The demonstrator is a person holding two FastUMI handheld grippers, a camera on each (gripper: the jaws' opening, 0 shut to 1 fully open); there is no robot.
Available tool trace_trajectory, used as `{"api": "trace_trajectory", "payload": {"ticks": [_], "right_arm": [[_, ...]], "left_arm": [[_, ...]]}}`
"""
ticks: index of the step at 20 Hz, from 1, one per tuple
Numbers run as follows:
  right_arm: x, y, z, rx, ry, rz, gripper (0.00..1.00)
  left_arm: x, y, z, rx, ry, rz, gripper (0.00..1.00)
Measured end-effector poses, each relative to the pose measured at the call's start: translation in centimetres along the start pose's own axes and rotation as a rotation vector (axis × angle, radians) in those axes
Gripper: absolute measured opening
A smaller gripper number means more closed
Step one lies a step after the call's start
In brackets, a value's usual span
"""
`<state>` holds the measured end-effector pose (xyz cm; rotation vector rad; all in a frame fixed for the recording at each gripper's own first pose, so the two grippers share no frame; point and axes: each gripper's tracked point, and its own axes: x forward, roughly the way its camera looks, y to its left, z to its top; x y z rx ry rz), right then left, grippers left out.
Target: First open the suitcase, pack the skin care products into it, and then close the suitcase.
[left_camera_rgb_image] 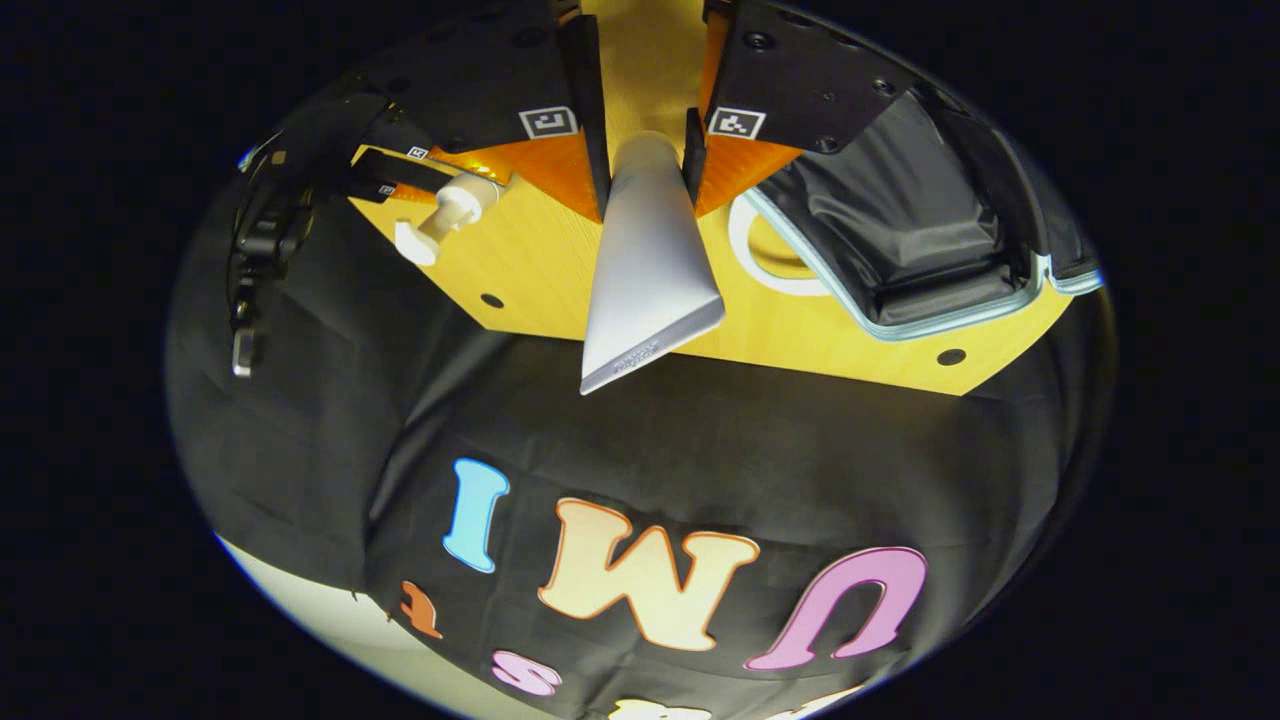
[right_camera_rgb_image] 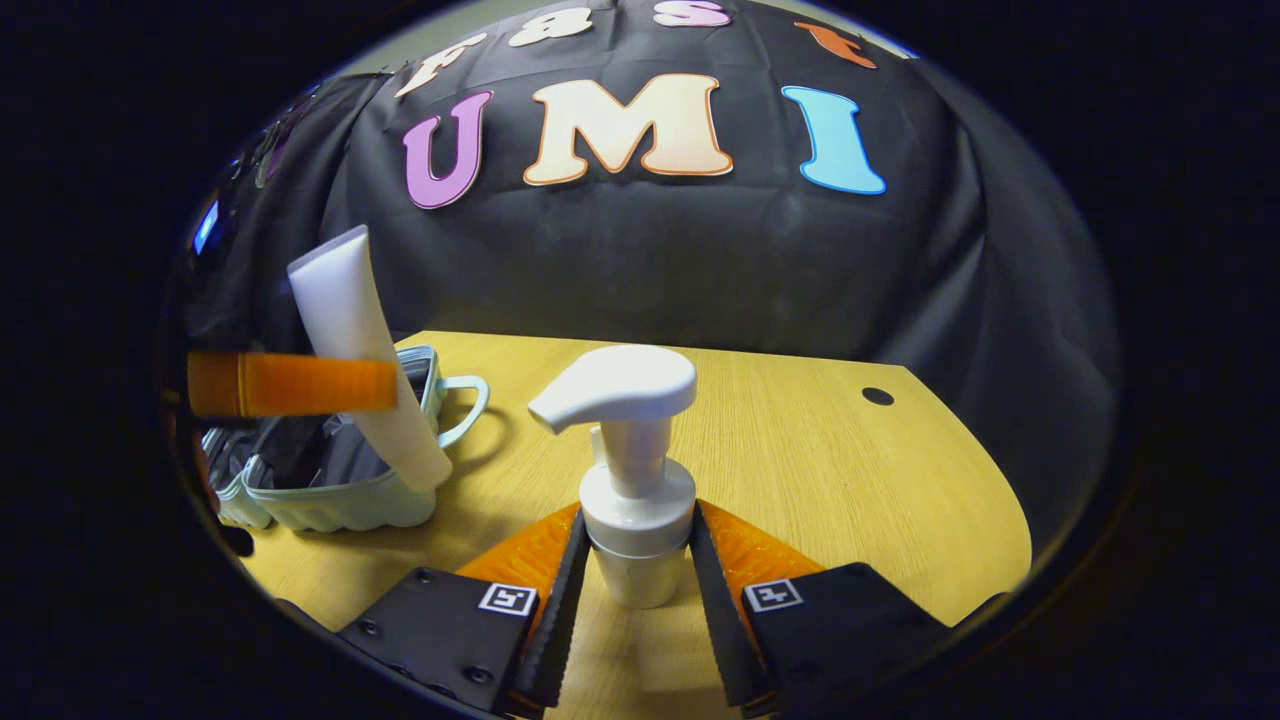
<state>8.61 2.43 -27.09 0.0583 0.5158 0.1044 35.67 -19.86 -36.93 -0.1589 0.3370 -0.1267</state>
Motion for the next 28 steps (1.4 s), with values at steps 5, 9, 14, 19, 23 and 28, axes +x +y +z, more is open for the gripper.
{"api": "trace_trajectory", "payload": {"ticks": [5,9,14,19,23,28], "right_arm": [[-1.4,1.9,4.0,-0.022,-0.045,0.042,0.60],[-2.2,5.6,7.4,-0.010,-0.073,0.111,0.60],[-2.7,14.1,10.7,-0.075,-0.106,0.255,0.60],[-0.3,22.2,10.6,-0.161,-0.068,0.372,0.60],[2.3,24.7,6.4,-0.237,0.051,0.389,0.60],[3.4,25.5,4.8,-0.248,0.096,0.394,0.60]], "left_arm": [[-3.9,5.8,2.2,-0.046,-0.007,0.099,0.29],[-6.3,10.9,0.7,-0.059,0.049,0.196,0.33],[-7.7,14.0,-2.5,-0.131,0.142,0.234,0.33],[-8.1,15.3,-4.5,-0.174,0.196,0.230,0.33],[-8.1,16.6,-5.7,-0.181,0.229,0.253,0.34],[-8.4,17.2,-4.4,-0.155,0.179,0.279,0.66]]}}
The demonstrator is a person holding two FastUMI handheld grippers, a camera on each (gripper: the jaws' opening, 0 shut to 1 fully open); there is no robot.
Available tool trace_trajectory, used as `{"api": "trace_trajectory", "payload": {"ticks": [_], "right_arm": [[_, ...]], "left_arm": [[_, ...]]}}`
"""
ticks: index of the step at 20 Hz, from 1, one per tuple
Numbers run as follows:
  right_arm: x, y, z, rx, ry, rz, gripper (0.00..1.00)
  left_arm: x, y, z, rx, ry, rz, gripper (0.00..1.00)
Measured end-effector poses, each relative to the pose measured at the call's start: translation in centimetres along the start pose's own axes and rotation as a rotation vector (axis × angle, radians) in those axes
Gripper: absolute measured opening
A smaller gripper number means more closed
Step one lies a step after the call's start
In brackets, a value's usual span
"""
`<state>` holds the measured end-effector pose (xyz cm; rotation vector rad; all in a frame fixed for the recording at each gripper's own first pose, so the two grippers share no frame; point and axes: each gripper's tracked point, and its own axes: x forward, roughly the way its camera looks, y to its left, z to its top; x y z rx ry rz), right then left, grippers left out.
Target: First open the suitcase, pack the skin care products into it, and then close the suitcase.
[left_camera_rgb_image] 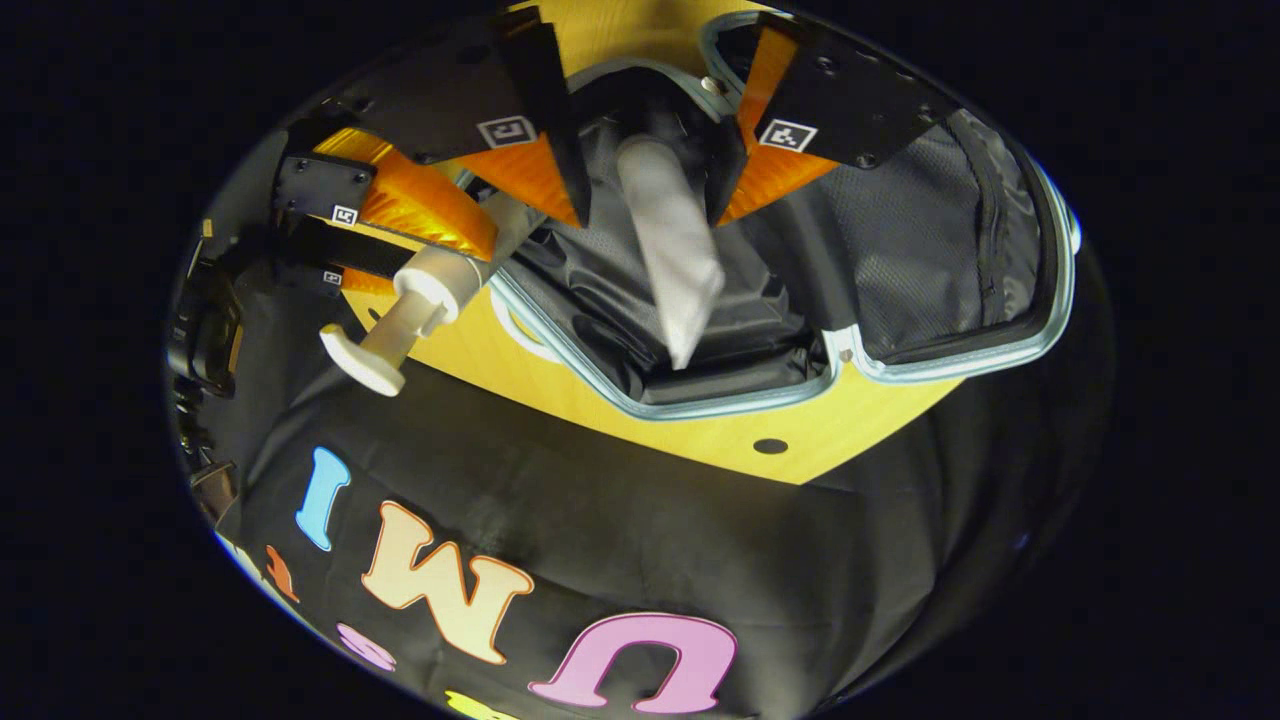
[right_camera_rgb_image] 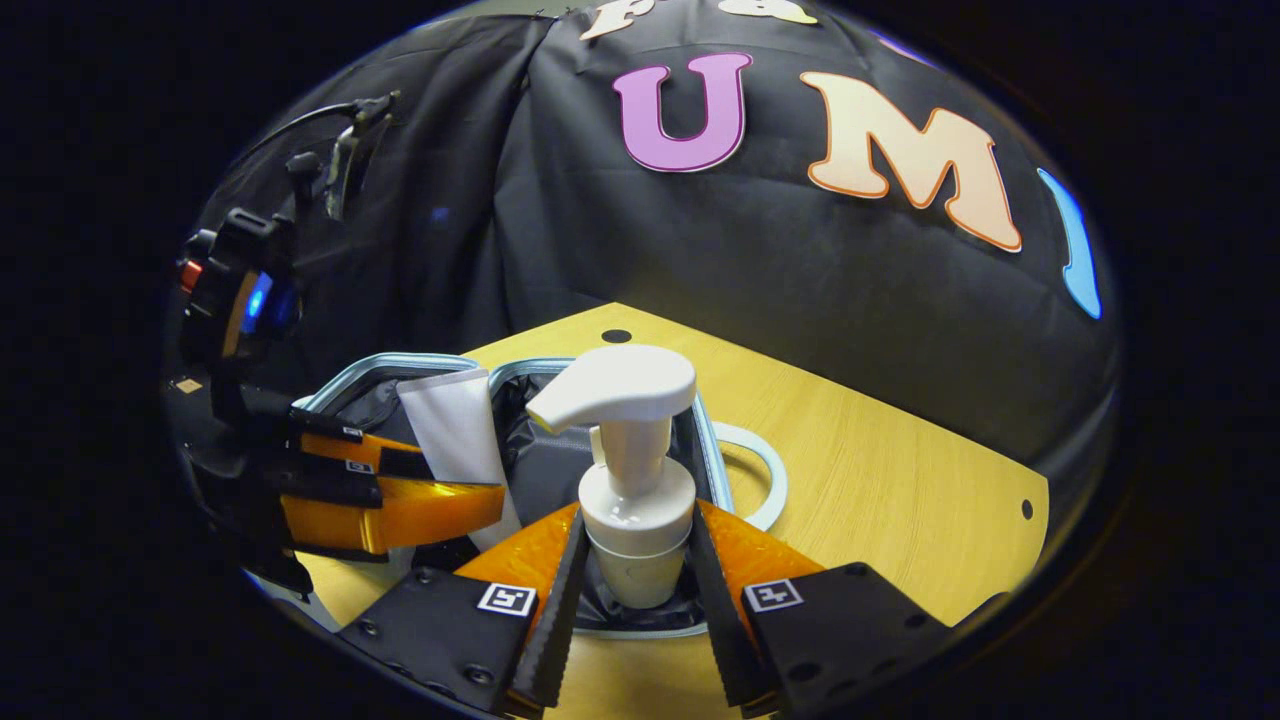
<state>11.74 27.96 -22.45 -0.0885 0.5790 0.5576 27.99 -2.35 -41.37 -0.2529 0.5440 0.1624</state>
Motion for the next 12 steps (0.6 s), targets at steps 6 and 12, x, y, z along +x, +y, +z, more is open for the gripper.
{"api": "trace_trajectory", "payload": {"ticks": [6,12], "right_arm": [[1.5,0.1,-0.7,0.025,0.027,0.005,0.63],[2.0,0.6,-0.7,0.025,0.019,0.011,0.87]], "left_arm": [[-3.2,1.7,3.1,0.013,-0.138,0.062,0.95],[-7.7,5.2,5.7,0.010,-0.269,0.153,0.95]]}}
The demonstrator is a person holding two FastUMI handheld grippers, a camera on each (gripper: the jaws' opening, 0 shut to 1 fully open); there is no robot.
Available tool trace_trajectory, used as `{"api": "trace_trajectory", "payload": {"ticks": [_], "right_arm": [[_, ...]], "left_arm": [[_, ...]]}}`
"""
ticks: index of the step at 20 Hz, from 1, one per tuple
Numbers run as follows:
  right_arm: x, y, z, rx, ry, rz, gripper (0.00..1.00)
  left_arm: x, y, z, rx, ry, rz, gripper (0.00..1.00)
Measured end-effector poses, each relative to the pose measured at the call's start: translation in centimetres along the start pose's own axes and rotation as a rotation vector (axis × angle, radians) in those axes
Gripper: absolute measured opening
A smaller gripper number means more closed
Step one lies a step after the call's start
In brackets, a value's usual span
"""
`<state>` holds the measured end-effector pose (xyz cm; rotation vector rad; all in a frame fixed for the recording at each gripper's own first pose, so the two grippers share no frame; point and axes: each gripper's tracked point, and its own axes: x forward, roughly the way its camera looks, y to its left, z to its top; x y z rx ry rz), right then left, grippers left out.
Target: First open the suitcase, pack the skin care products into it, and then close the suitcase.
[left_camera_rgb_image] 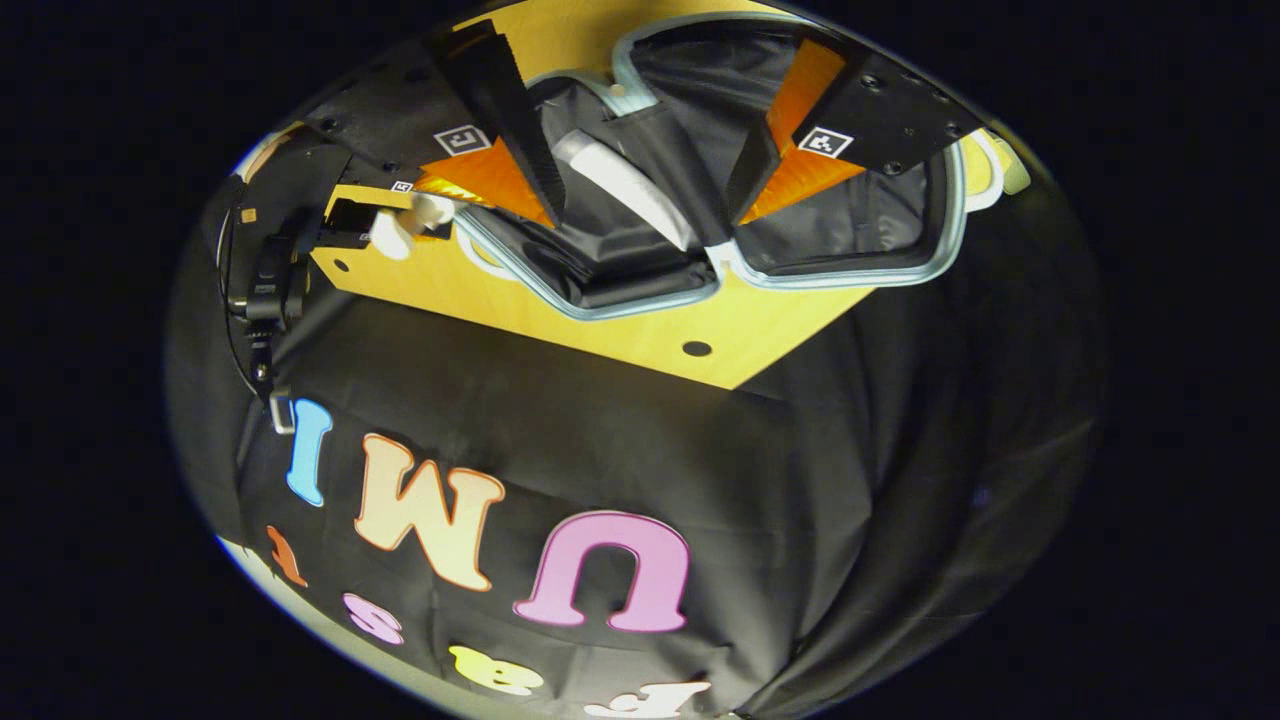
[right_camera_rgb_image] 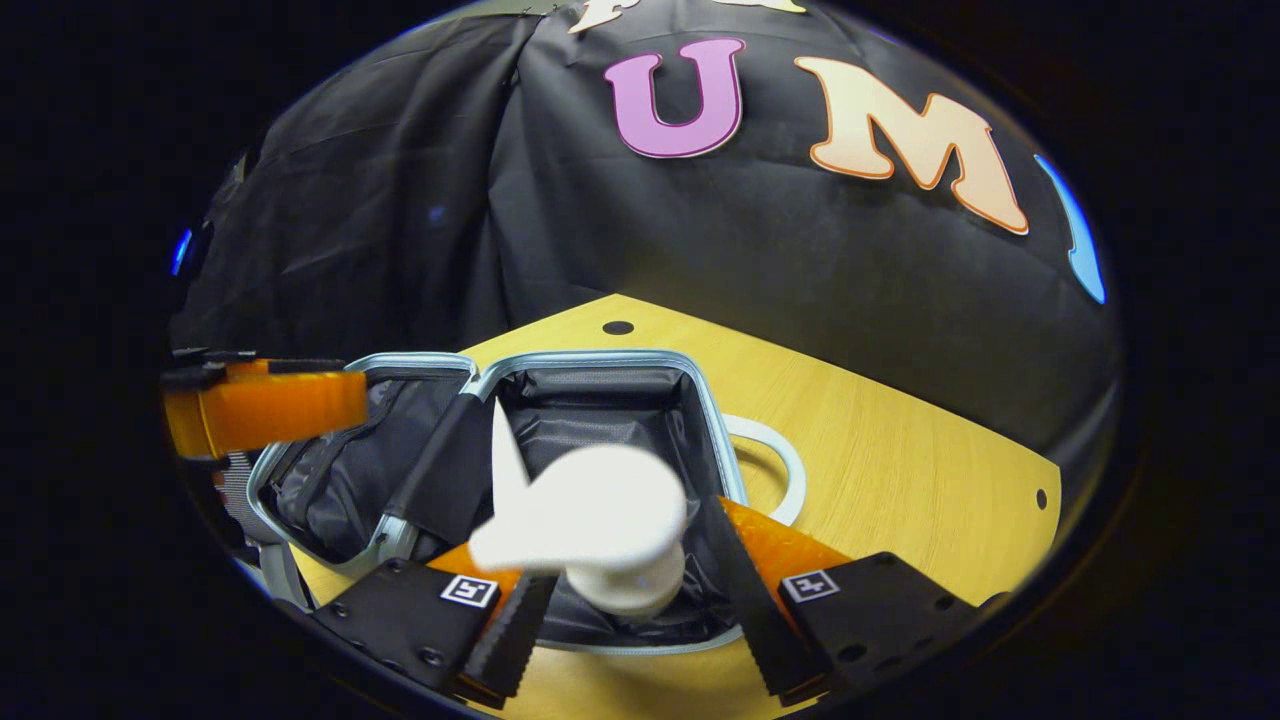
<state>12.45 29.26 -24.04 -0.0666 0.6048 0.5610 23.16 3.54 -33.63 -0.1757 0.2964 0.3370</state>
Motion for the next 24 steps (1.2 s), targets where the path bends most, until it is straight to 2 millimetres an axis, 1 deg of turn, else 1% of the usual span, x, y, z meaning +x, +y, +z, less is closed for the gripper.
{"api": "trace_trajectory", "payload": {"ticks": [1,2,5,6,7,8,10,11,12,13,14,15,16,18,22,23,24], "right_arm": [[0.0,0.0,0.1,-0.001,-0.009,0.001,0.94],[0.0,0.0,0.5,0.003,-0.022,0.005,0.97],[-0.4,0.4,2.4,0.013,-0.078,0.012,0.98],[-0.7,0.6,3.0,0.013,-0.099,0.016,1.00],[-1.1,0.8,3.7,0.009,-0.121,0.020,1.00],[-1.6,1.0,4.2,0.003,-0.142,0.022,0.98],[-2.5,1.3,5.0,-0.018,-0.178,0.029,0.98],[-3.1,1.5,5.4,-0.028,-0.197,0.034,1.00],[-3.7,1.8,5.9,-0.034,-0.218,0.040,1.00],[-4.5,2.0,6.4,-0.032,-0.239,0.044,1.00],[-5.3,2.1,6.8,-0.026,-0.261,0.047,1.00],[-6.1,2.0,7.2,-0.023,-0.279,0.044,0.98],[-7.0,1.8,7.5,-0.020,-0.298,0.039,1.00],[-9.1,1.7,7.9,-0.012,-0.332,0.036,0.98],[-13.6,1.3,9.0,-0.022,-0.412,0.012,0.98],[-14.6,1.2,9.2,-0.038,-0.428,-0.001,1.00],[-15.4,1.1,9.3,-0.050,-0.438,-0.015,0.98]], "left_arm": [[-0.5,0.8,0.2,-0.010,-0.008,0.016,0.95],[-1.0,1.8,0.2,-0.017,-0.009,0.037,0.95],[-2.8,5.2,-0.2,-0.020,-0.008,0.118,0.95],[-3.5,6.3,-0.3,-0.026,-0.013,0.141,0.95],[-4.2,7.3,-0.5,-0.040,-0.017,0.163,0.95],[-4.7,8.5,-1.0,-0.059,-0.017,0.188,0.95],[-5.9,10.8,-2.2,-0.105,-0.007,0.244,0.95],[-6.6,12.1,-2.7,-0.128,-0.007,0.270,0.95],[-7.3,12.9,-2.9,-0.141,-0.007,0.290,0.95],[-7.9,13.9,-3.3,-0.147,-0.005,0.313,0.92],[-8.4,14.8,-3.6,-0.146,-0.005,0.338,0.95],[-8.8,15.7,-4.0,-0.145,-0.001,0.356,0.95],[-9.0,16.4,-4.4,-0.145,0.005,0.371,0.95],[-9.6,17.6,-5.3,-0.159,0.017,0.389,0.95],[-9.7,20.2,-7.6,-0.234,0.038,0.409,0.95],[-9.7,20.8,-8.0,-0.258,0.036,0.416,0.95],[-9.7,21.5,-8.6,-0.280,0.032,0.421,0.95]]}}
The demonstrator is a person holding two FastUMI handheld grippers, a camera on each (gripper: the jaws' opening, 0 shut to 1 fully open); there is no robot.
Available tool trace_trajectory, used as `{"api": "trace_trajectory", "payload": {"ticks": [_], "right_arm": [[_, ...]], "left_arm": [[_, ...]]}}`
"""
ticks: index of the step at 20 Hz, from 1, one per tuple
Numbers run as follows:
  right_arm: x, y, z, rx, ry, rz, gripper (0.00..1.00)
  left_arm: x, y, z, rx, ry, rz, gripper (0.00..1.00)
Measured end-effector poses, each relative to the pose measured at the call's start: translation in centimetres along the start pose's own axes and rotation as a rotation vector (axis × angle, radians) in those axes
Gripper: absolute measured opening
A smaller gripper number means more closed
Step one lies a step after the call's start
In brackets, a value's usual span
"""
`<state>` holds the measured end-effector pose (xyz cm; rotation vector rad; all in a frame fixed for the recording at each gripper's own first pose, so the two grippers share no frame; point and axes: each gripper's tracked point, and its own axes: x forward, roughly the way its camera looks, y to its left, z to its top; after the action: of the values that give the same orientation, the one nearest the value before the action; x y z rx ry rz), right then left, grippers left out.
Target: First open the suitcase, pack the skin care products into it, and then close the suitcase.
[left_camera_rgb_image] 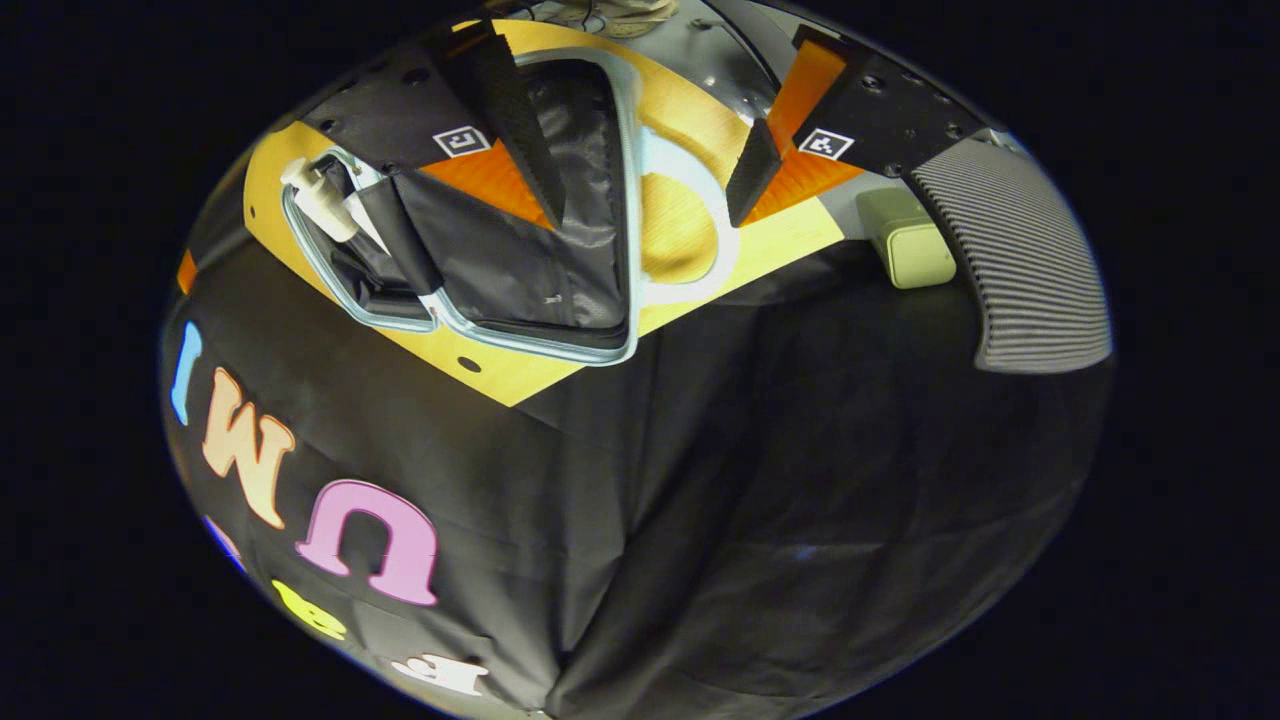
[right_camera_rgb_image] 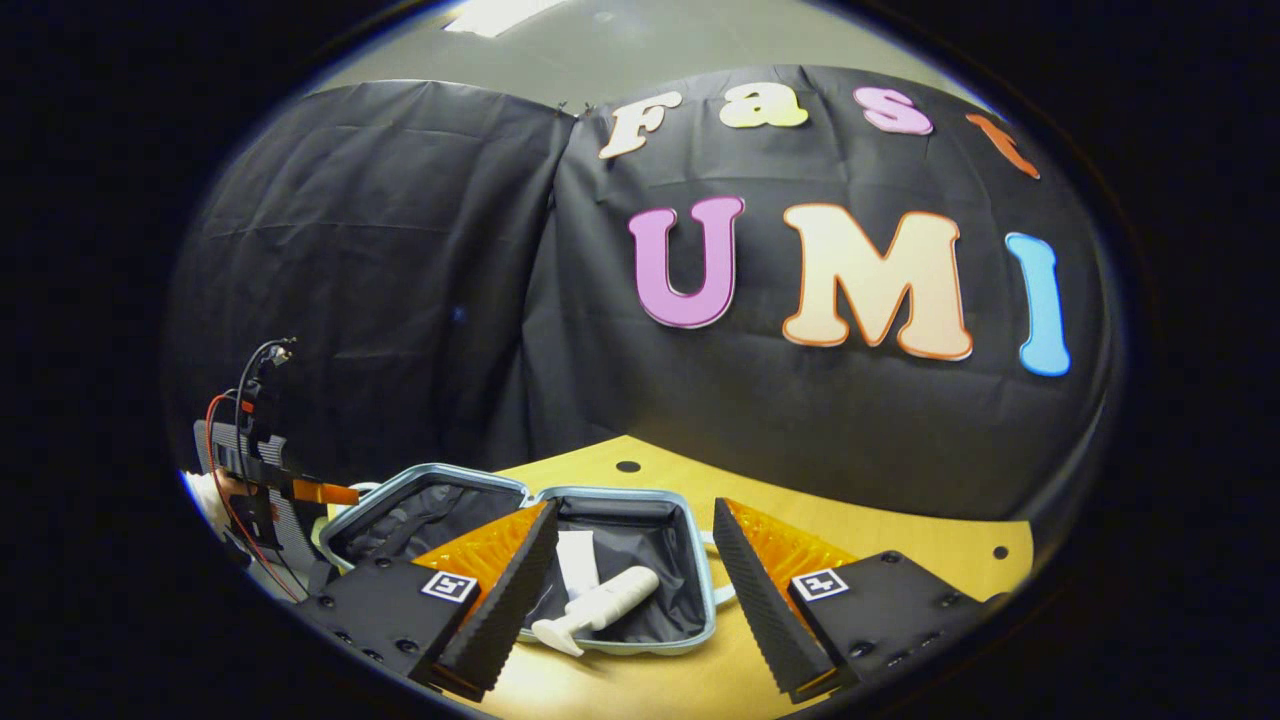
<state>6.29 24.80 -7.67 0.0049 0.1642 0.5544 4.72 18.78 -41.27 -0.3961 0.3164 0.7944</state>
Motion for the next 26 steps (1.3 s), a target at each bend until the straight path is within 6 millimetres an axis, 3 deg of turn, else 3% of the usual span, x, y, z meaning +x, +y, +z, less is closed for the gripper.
{"api": "trace_trajectory", "payload": {"ticks": [4,7,13,14,15,19,22,25,26], "right_arm": [[-2.7,0.0,0.7,0.001,-0.002,-0.027,0.98],[-3.8,-0.2,0.5,-0.005,0.013,-0.046,0.98],[-4.4,-0.2,0.4,-0.007,0.025,-0.062,0.98],[-4.5,-0.2,0.5,-0.010,0.024,-0.064,1.00],[-4.6,-0.2,0.5,-0.015,0.024,-0.065,1.00],[-4.9,-0.2,0.3,-0.028,0.030,-0.071,1.00],[-4.9,0.0,0.3,-0.030,0.029,-0.070,1.00],[-5.1,0.2,0.3,-0.040,0.031,-0.064,0.98],[-5.1,0.1,0.4,-0.045,0.031,-0.065,1.00]], "left_arm": [[1.5,2.2,-0.8,-0.074,0.012,0.020,0.95],[2.4,1.9,-0.8,-0.165,0.011,-0.021,0.94],[2.8,2.1,-0.8,-0.312,-0.010,-0.052,0.89],[2.9,2.0,-0.8,-0.333,-0.017,-0.056,0.84],[2.8,2.0,-0.6,-0.355,-0.026,-0.060,0.89],[2.3,3.2,0.5,-0.436,-0.083,-0.058,0.89],[3.1,3.1,-0.4,-0.473,-0.039,-0.060,0.88],[3.9,2.5,-0.6,-0.500,-0.032,-0.086,0.77],[4.1,2.4,-0.5,-0.503,-0.036,-0.092,0.63]]}}
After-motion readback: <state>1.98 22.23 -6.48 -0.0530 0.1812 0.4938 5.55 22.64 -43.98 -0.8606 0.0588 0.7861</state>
